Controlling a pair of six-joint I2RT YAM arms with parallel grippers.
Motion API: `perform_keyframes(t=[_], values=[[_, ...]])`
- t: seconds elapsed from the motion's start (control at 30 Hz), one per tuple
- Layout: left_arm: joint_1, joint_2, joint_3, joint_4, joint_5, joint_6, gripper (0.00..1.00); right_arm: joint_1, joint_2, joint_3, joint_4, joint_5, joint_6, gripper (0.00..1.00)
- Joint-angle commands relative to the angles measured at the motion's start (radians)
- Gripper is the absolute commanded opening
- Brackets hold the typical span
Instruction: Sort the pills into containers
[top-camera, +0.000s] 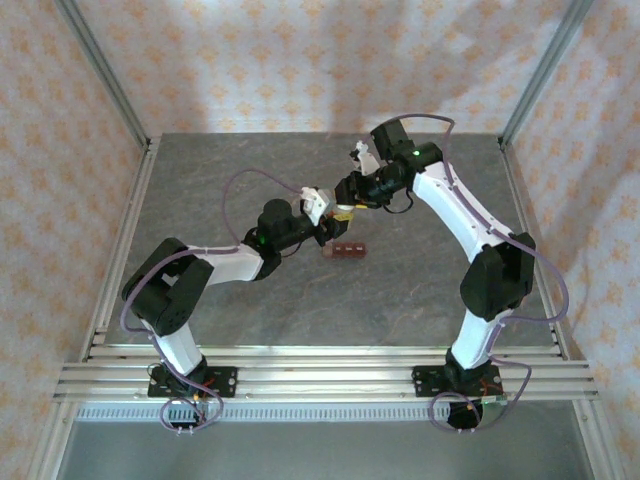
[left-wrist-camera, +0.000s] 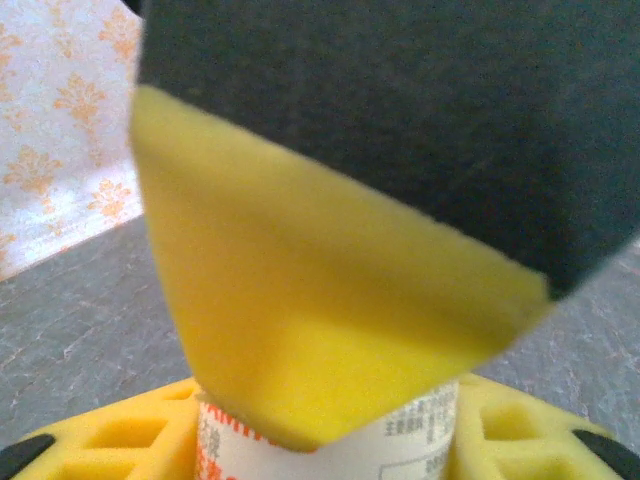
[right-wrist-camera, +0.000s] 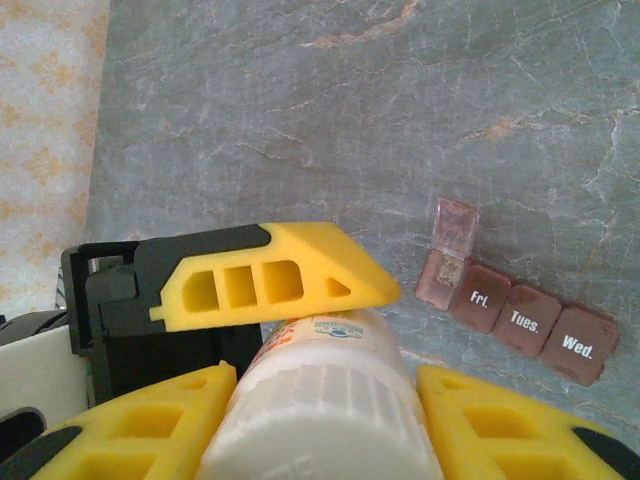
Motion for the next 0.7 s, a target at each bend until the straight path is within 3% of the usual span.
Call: perform_keyframes(t=[0.0,0.27,0.37,0.5,0.67], values=[[-0.001,0.018,0.026,-0.013,-0.008,-0.014,0.4,0.014,-0.032,-0.008,0.001,-0.031,0.012,0.41],[-0.001,0.023,0.022,-0.004,-0.01,-0.03,0.32,0.012,-0.036,-0.02,0.017,-0.031,0.025,0.41],[-0.002,0.024,0.02,0.006,-0.013,-0.042,0.23,0.012,-0.038,-0.023,0.021,-0.028,0.028,0.42],[-0.002,0.023,0.014,0.022,-0.013,-0.056,0.0,0.01,-0.043,-0.022,0.026,0.01,0.046,0.52],[-0.001,0.003,0.0,0.032,-0.033,-0.054,0.0,-0.031,-0.09,-0.053,0.073,0.057,0.102,0.68]])
